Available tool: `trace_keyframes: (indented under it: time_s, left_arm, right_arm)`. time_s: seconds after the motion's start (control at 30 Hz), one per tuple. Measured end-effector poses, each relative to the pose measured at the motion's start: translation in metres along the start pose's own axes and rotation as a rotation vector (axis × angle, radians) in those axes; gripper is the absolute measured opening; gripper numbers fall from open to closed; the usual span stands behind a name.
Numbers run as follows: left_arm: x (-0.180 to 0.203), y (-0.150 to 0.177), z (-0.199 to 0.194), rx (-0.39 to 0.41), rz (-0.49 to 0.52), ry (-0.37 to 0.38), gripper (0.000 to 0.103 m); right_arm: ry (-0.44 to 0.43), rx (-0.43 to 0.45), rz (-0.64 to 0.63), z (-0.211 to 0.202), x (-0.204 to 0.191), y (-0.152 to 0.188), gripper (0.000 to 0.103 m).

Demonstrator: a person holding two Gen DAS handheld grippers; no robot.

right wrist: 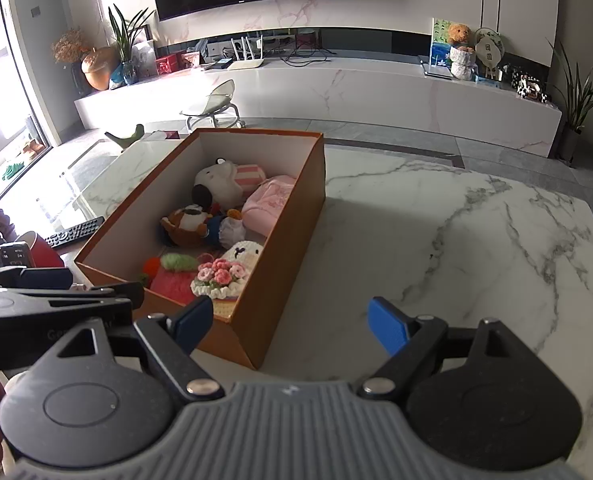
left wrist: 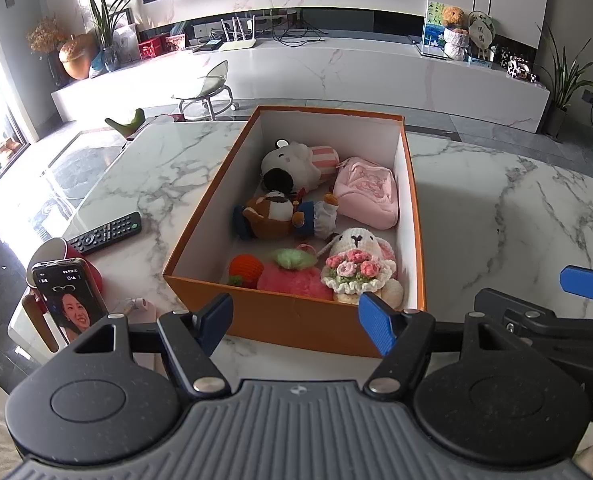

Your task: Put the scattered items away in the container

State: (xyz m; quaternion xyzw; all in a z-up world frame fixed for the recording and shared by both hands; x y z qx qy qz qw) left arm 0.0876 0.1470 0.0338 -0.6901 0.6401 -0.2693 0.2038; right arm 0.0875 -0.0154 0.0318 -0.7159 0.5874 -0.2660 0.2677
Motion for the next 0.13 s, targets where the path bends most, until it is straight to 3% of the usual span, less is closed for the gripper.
trace_keyframes:
  time_s: [0.13]
  left_arm:
    - [0.0005,0.0001,-0.0008,0.007,0.008,-0.005,0.082]
  right_arm:
    - [-0.002,-0.002,-0.002,0.0004,-0.0002,-0.0004,0.086]
Point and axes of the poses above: each gripper's, at about its wrist camera, not at the fingertips, and z roughly the way its jaws point, x to its right, y to its underside, the point moved 1 cm from there along z, roughly the way its jaws point, and after that the axes turned 13 degrees about y, right-handed, at the moved point
